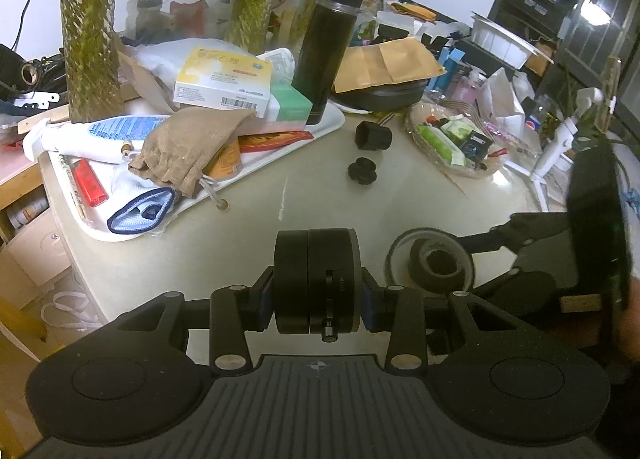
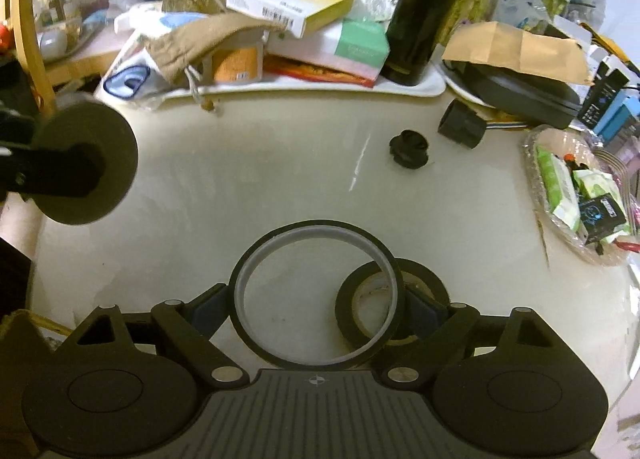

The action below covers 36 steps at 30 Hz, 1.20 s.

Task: Organize rigid objects
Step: 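Close the right tool on the amber tape ring and lift it, then carry the black roll over the box and open the left tool while right tool carries the ring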

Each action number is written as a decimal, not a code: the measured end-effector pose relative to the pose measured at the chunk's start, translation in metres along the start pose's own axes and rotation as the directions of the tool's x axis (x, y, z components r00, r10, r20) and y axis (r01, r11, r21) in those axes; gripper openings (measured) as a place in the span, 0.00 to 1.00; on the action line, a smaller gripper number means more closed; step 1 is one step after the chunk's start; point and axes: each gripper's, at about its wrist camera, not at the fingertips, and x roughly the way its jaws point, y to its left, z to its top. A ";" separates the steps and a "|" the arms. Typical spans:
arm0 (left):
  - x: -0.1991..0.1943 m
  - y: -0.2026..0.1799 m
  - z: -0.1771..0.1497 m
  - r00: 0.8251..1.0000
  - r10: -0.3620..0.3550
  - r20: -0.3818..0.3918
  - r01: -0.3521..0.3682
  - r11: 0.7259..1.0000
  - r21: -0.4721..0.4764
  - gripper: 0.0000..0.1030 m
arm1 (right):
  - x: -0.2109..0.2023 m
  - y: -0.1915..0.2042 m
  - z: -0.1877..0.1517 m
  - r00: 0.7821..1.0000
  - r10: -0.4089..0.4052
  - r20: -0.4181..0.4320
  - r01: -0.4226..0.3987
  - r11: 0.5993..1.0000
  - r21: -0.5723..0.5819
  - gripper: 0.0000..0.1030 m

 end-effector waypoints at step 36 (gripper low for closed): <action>-0.046 -0.052 -0.022 0.996 -0.047 -0.069 0.057 0.987 0.148 0.38 | -0.122 -0.025 -0.067 0.976 0.092 0.196 -0.138 0.963 0.232 0.89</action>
